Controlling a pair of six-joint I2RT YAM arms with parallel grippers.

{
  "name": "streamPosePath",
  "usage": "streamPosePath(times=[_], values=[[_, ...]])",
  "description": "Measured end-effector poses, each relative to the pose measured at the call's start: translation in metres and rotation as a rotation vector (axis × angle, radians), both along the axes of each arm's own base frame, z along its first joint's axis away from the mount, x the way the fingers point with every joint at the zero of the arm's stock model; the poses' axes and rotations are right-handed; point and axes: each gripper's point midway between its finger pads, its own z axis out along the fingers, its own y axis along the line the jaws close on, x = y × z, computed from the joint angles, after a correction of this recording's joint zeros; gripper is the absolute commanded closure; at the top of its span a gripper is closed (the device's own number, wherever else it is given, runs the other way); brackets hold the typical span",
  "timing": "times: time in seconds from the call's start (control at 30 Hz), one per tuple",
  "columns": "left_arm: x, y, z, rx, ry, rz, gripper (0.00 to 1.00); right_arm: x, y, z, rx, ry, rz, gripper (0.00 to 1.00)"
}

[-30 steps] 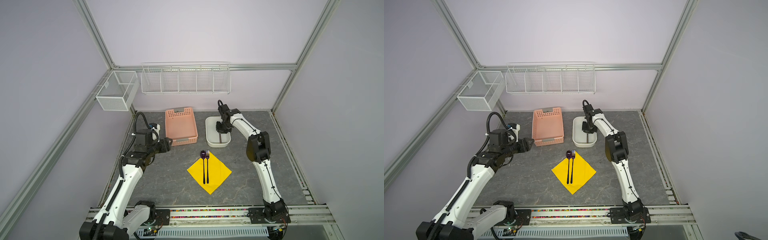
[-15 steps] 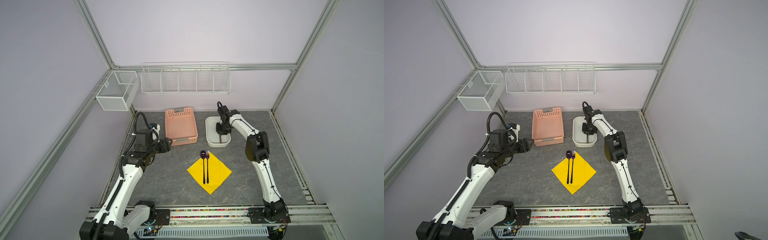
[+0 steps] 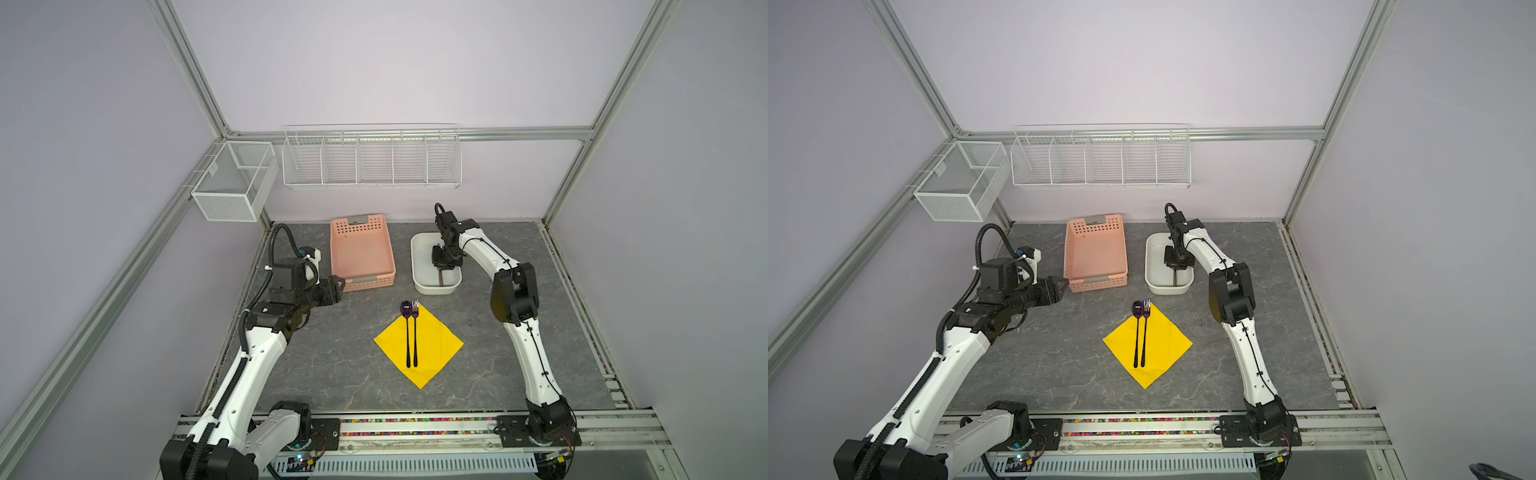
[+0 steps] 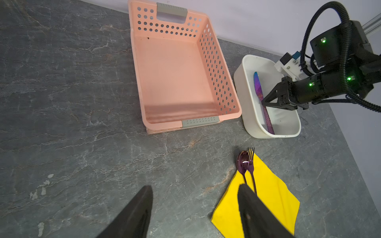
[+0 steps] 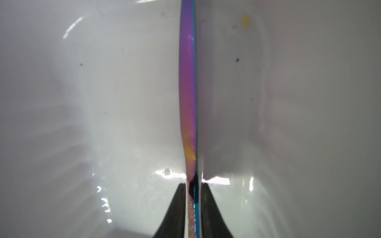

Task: Place the utensils on the paper napkin and roll it up
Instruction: 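Lower the right gripper and close it on the iridescent knife handle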

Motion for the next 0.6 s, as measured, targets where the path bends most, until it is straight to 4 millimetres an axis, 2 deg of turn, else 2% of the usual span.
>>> streamPosePath(times=[0.27,0.6], values=[[0.0,-0.0001,0.0,0.0,0.0,-0.001,0.34,-0.0008,0.0005,-0.0029,0.003,0.004,0.001,0.83],[0.0,-0.0001,0.0,0.0,0.0,-0.001,0.35,-0.0001,0.0023,-0.0037,0.016,-0.002,-0.001,0.91]])
